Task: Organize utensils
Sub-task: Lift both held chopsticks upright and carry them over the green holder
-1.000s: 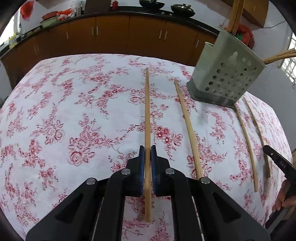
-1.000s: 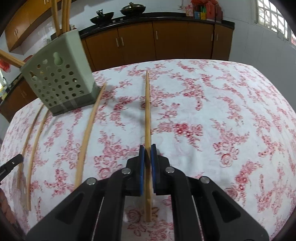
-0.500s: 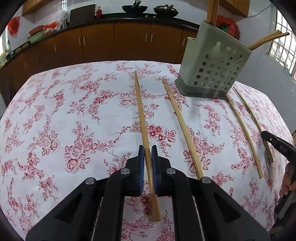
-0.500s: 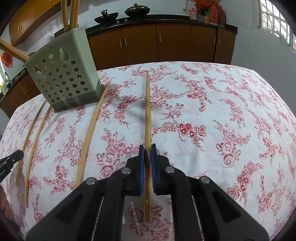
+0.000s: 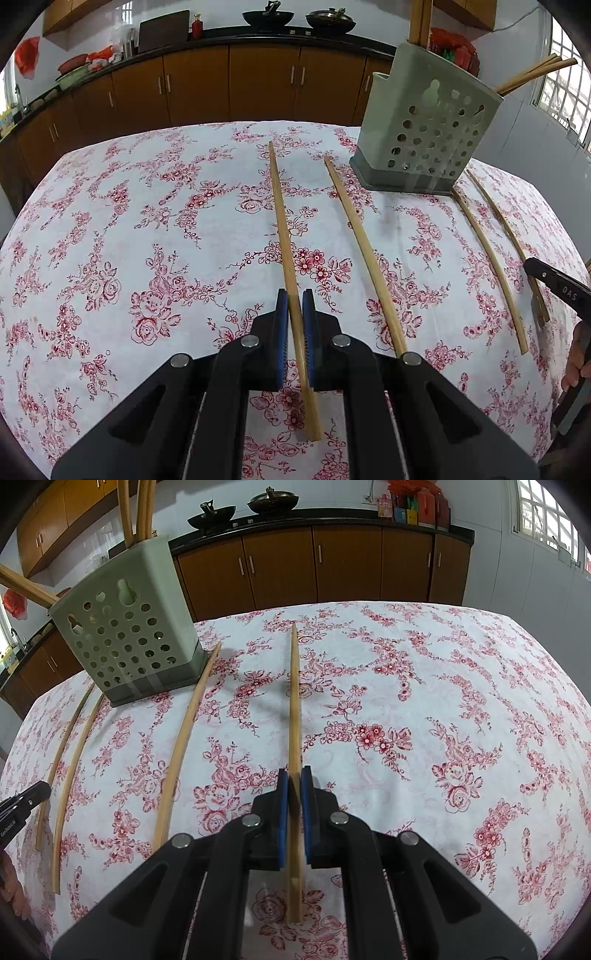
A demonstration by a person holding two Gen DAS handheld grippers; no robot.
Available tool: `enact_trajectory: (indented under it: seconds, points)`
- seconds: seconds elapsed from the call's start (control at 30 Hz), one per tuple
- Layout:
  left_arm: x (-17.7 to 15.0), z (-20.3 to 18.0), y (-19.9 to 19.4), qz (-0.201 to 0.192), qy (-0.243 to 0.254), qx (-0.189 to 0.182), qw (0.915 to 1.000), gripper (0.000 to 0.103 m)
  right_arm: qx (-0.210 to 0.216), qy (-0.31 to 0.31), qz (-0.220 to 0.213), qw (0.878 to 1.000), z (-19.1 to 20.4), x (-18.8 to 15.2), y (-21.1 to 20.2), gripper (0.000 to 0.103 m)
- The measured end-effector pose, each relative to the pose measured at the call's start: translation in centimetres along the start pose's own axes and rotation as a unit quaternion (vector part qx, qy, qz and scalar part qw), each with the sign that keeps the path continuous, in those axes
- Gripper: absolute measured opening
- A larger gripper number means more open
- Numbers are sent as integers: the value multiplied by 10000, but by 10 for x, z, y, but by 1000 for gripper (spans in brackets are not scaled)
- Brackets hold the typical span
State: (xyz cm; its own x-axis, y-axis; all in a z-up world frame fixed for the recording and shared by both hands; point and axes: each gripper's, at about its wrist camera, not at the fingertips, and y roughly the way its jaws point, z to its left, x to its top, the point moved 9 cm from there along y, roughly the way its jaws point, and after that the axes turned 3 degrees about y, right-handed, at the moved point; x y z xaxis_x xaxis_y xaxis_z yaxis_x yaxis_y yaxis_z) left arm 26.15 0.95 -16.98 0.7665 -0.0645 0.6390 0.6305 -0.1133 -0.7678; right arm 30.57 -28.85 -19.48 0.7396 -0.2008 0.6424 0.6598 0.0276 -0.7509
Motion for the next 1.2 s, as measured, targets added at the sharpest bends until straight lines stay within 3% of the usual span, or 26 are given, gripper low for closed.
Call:
enact_trajectory:
  seconds: [0.7,0.9,1.2]
  points:
    - [1,2,0,2,0,0,10000,9,14,15,5,10000,-1,0,0,8]
    - [-5,-1,-4,19,141,248,9996,9,-68,-57,7,10000,0,-6,-5,8]
    - [-13,-3,-11,40,202,324,9993,9,4,-28,23,10000,-1,-14,-12,8]
